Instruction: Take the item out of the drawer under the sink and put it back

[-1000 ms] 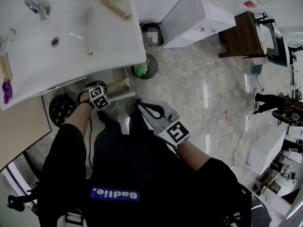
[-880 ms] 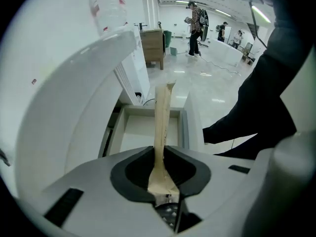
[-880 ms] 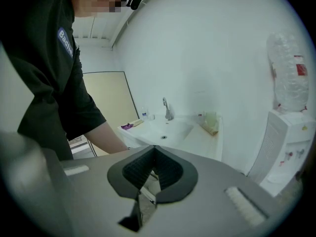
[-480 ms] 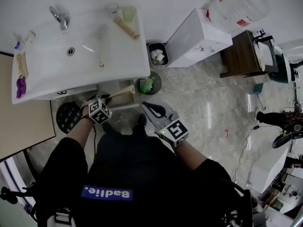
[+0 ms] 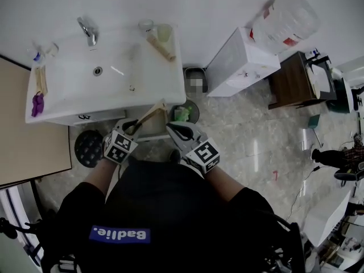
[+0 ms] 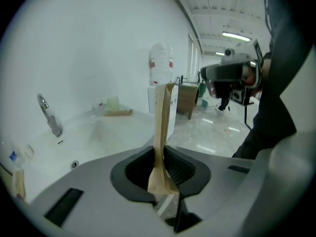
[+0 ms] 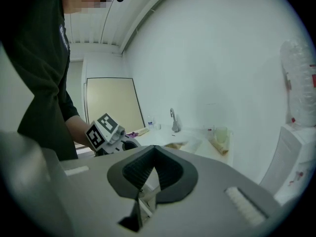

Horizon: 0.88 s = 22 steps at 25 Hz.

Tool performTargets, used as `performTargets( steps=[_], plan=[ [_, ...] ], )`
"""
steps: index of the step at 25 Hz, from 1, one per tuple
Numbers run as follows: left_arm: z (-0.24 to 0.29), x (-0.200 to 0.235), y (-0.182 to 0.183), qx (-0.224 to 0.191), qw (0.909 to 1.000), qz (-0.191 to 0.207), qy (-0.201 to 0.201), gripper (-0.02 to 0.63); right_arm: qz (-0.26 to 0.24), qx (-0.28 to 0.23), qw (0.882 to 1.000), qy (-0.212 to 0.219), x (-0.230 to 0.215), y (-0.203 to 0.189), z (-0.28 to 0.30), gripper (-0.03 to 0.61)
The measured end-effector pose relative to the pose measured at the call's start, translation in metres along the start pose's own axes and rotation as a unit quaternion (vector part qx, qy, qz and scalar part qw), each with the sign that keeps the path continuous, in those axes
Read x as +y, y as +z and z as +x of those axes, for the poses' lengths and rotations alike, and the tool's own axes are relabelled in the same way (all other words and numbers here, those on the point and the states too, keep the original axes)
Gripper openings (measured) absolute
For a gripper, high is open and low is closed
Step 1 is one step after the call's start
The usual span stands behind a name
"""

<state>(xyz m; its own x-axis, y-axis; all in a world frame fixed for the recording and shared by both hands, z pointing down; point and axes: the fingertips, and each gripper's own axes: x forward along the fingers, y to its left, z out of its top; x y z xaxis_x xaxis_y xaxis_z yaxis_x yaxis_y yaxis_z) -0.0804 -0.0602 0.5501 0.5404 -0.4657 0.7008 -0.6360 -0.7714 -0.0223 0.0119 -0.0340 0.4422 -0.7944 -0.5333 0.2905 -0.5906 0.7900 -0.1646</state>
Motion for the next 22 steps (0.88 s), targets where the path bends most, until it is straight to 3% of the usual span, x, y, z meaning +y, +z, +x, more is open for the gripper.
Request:
performTargets(
  steps=[5,10,22],
  plan=[
    [-0.044,-0.003,0.048,-0.085,0.9954,-0.042,0.014,0.069,0.006,-0.002,1.000,0.015,0.005,0.003,0.011,0.002],
    [-0.074,-0.004,0.073,-0.157,0.9833,-0.089,0.019,0.067,0.011,-0.006,0.999,0.031,0.010,0.005,0.024,0.002],
    [-0.094,-0.007,0.069,-0.215,0.9669,-0.137,0.013,0.066,0.009,0.002,0.998,0.057,0.027,0.002,0.040,0.002]
  ],
)
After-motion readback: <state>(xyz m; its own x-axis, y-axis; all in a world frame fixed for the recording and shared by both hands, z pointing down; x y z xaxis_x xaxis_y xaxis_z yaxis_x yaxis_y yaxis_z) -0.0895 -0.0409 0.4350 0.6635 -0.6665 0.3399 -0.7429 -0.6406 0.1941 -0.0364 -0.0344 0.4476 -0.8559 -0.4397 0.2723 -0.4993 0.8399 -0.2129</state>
